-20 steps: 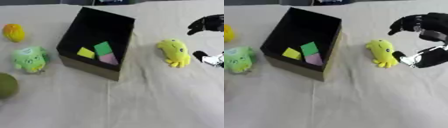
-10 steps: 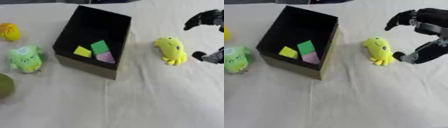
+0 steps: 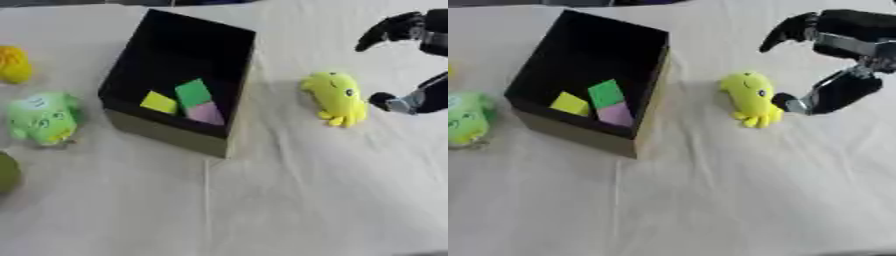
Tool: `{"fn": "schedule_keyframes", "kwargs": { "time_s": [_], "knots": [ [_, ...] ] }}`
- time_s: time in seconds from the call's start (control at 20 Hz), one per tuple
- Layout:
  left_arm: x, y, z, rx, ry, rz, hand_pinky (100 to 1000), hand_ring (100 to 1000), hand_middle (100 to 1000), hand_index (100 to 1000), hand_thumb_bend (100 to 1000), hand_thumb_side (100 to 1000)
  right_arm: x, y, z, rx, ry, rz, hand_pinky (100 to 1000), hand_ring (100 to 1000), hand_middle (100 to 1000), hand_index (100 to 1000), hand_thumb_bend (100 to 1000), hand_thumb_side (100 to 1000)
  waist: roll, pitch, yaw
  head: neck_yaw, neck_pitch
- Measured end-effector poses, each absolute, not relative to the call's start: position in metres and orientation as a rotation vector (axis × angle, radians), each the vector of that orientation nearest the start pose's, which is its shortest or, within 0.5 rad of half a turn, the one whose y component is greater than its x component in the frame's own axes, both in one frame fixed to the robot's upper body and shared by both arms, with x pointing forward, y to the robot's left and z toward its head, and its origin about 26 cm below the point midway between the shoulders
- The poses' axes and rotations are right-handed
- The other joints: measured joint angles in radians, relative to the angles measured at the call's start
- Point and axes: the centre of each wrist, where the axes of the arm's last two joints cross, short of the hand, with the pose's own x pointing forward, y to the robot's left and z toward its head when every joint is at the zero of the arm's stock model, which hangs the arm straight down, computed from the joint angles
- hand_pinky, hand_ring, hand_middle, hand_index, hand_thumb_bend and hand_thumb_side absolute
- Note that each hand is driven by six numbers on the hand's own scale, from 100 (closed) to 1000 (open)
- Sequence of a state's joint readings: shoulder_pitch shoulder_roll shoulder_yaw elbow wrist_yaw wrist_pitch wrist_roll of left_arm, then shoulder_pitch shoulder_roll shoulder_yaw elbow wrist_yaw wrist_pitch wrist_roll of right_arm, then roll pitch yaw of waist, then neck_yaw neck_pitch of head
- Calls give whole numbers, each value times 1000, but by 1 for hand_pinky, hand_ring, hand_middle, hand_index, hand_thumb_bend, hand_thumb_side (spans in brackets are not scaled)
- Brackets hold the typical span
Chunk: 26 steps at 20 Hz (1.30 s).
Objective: Pick up objects on the table and place them in the box.
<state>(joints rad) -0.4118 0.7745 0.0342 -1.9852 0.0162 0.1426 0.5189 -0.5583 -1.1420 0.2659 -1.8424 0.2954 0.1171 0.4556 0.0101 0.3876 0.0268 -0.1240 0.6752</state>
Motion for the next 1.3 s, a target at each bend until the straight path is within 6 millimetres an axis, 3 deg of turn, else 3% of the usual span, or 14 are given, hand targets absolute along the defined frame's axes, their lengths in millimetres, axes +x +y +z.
{"fn": "schedule_keyframes", "kwargs": {
  "time_s": [0.35, 0.7, 1.3],
  "knots": [
    [296, 314, 287, 851, -2364, -120, 840, 840, 832, 906, 388, 665, 342, -333, 294, -909, -1406, 1546, 877, 914, 866, 880, 314, 292, 0, 1, 4, 9, -4],
    [297, 313, 286, 841, -2368, -110, 841, 840, 832, 906, 385, 666, 364, -342, 277, -886, -1352, 1527, 879, 921, 873, 882, 309, 310, 0, 1, 13, 21, -39],
    [297, 312, 286, 825, -2373, -94, 841, 840, 830, 904, 380, 666, 381, -344, 264, -827, -1328, 1508, 881, 924, 877, 885, 285, 366, 0, 3, 16, 16, -51]
  ]
}}
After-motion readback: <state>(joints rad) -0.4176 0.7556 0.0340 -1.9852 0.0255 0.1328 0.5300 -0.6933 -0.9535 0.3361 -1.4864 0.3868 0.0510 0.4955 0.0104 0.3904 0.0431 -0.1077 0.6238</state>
